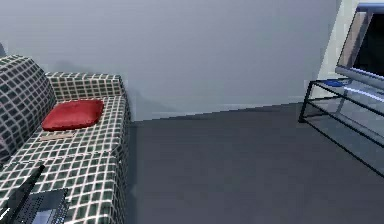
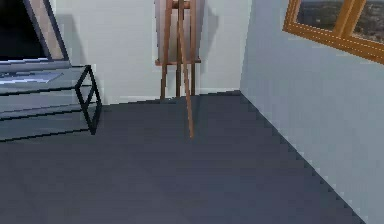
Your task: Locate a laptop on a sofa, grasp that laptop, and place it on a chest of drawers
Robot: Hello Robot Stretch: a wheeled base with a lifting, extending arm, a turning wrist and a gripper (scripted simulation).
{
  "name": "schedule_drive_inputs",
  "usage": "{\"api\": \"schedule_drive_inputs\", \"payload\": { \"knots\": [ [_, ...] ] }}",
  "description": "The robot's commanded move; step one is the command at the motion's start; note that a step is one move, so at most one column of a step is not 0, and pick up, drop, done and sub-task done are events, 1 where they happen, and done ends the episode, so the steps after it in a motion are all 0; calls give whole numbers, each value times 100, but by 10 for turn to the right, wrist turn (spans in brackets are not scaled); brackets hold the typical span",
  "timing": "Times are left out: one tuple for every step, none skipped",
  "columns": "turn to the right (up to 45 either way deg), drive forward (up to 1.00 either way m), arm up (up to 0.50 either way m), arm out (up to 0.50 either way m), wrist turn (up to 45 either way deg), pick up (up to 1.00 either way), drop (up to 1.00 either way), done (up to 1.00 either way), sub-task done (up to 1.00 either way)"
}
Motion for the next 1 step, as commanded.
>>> {"api": "schedule_drive_inputs", "payload": {
  "knots": [
    [-60,0,0,0,0,0,0,0,0]
  ]
}}
